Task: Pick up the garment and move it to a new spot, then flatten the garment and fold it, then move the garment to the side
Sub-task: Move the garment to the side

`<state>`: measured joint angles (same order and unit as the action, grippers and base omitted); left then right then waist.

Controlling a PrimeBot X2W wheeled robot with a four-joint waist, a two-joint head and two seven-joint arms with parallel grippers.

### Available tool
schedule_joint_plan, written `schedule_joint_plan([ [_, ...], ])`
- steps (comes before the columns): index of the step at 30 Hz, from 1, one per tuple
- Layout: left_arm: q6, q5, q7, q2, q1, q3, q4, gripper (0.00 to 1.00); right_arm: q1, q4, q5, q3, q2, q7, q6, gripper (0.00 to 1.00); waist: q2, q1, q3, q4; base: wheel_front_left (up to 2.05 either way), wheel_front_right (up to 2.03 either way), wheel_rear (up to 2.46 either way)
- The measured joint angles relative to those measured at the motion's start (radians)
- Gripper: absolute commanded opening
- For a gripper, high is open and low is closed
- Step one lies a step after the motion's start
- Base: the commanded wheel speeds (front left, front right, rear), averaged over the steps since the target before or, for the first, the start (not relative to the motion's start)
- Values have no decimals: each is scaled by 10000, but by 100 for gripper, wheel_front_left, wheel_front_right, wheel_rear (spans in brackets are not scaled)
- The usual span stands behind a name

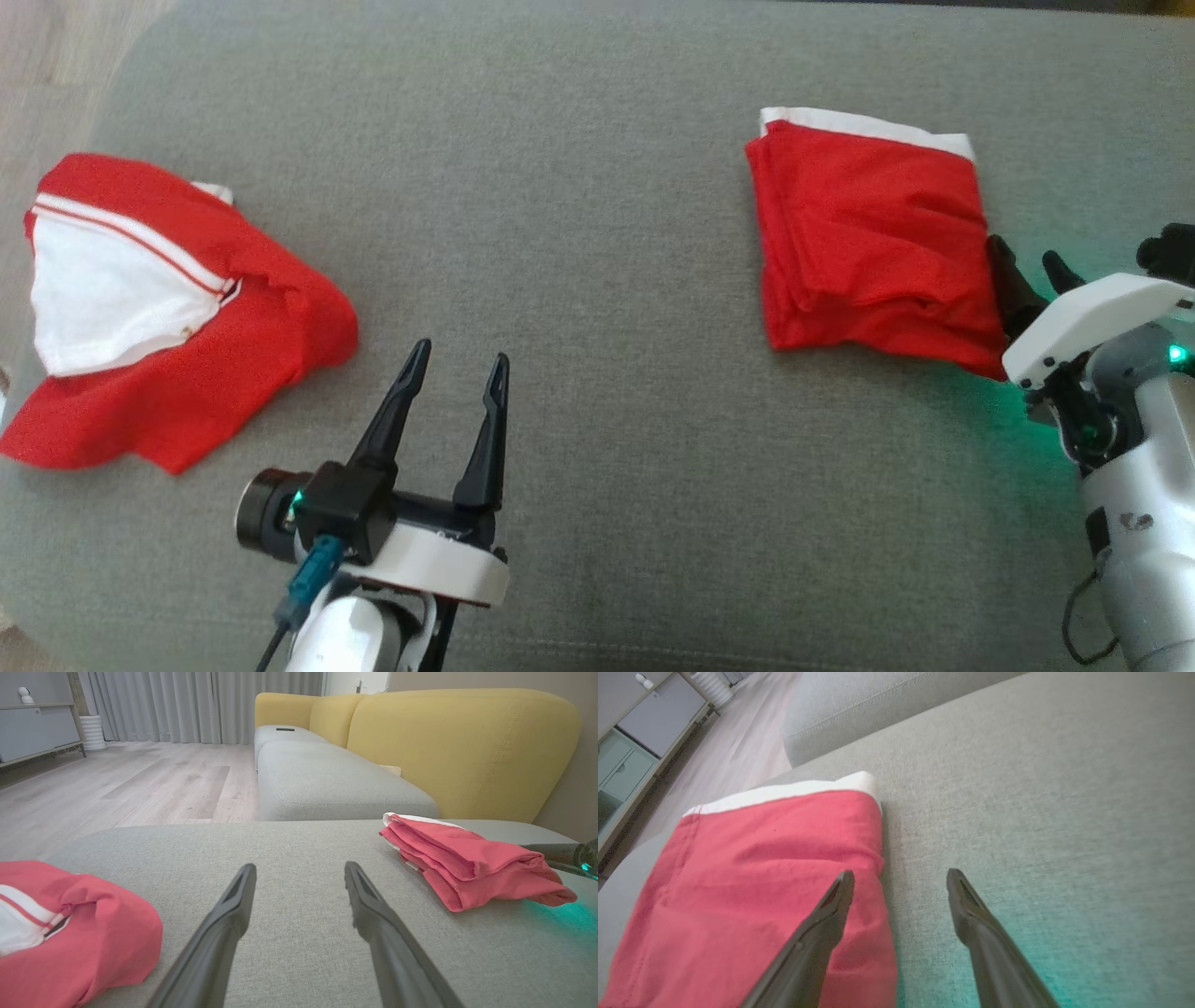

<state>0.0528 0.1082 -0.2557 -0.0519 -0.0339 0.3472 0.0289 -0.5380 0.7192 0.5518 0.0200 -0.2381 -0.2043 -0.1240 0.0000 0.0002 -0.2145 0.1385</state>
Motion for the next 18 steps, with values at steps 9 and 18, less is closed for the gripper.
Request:
schedule_joint_plan([
  [9, 15, 180, 0, 10, -185, 54, 130, 100, -496, 1024, 157, 650, -10, 17, 0, 0, 0, -2, -313, 143, 0, 0, 0],
  [18, 86, 182, -2, 12, -217, -56, 10, 100, -679, 1037, 38, 1407, -999, 236, -2, 0, 0, -3, -428, -416, 0, 0, 0],
])
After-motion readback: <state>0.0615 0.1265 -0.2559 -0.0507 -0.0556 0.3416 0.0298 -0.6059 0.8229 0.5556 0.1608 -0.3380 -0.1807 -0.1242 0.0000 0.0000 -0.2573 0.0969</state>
